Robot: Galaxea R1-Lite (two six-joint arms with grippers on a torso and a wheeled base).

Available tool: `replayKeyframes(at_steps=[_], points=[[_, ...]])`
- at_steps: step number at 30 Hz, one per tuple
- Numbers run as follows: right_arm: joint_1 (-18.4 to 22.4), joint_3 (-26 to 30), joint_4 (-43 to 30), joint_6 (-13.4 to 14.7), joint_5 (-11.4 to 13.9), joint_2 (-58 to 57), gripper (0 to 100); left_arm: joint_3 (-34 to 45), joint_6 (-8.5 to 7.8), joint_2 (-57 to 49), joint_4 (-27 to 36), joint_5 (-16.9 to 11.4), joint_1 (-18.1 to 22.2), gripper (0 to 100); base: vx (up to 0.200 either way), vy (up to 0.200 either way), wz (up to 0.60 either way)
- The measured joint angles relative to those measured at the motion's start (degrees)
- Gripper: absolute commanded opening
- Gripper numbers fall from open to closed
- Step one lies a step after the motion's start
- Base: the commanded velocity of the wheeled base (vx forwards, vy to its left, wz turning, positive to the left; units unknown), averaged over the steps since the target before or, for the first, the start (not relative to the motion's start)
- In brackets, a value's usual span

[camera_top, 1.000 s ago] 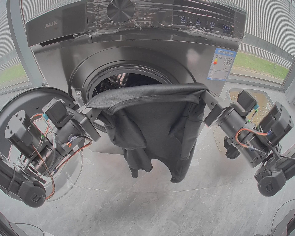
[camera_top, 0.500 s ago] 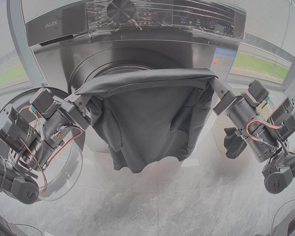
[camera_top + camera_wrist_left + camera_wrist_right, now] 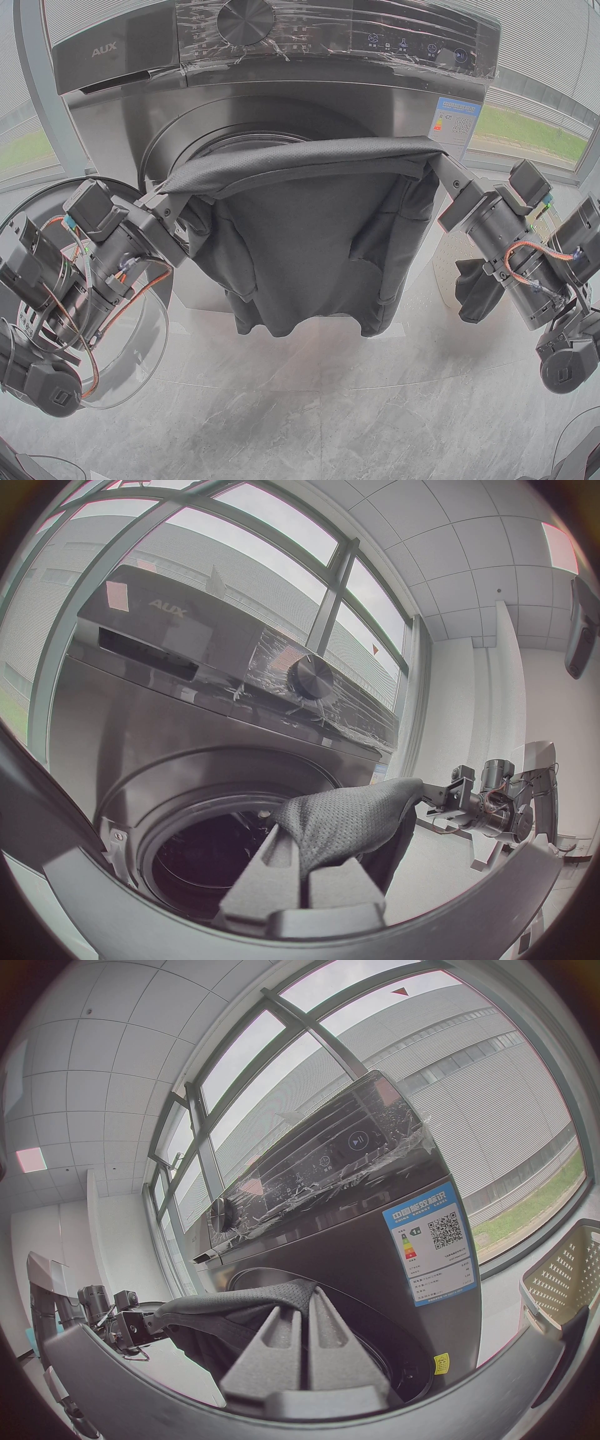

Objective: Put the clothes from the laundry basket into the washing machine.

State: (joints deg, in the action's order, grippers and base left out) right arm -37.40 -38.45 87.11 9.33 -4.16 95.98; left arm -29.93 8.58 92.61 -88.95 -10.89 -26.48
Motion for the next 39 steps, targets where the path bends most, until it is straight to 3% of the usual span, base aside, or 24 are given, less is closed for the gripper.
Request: replayKeyframes(at_steps=[7,14,15,22,28,39], points=[[0.39,0.91,-0.55,0.06,0.0,-0.06,0,-0.35,-0.05,1.77,0.0,-0.41,-0.98,0,0.0,0.0,0.0],[-0.3,7.83,-2.32,0.09,-0.35,1.68,0,-3.21,-0.1,4.71,0.0,-0.22,-4.0,0,0.0,0.0,0.0],[-0.5,9.01,-2.32,0.11,-0.41,2.36,100,-3.84,-0.11,5.13,0.0,-0.15,-4.36,0,0.0,0.0,0.0],[-3.61,15.47,-2.1,-0.29,-0.51,8.44,100,-6.75,-0.02,6.69,-0.02,0.22,-5.18,0,0.0,0.0,0.0],[-5.34,17.55,-1.91,-0.44,0.0,14.88,100,-7.41,-0.02,6.84,-0.02,0.27,-5.39,0,0.0,0.0,0.0],[-3.36,12.98,-1.83,-0.55,0.33,22.14,100,-8.02,0.0,5.99,0.0,0.27,-5.6,0,0.0,0.0,0.0]])
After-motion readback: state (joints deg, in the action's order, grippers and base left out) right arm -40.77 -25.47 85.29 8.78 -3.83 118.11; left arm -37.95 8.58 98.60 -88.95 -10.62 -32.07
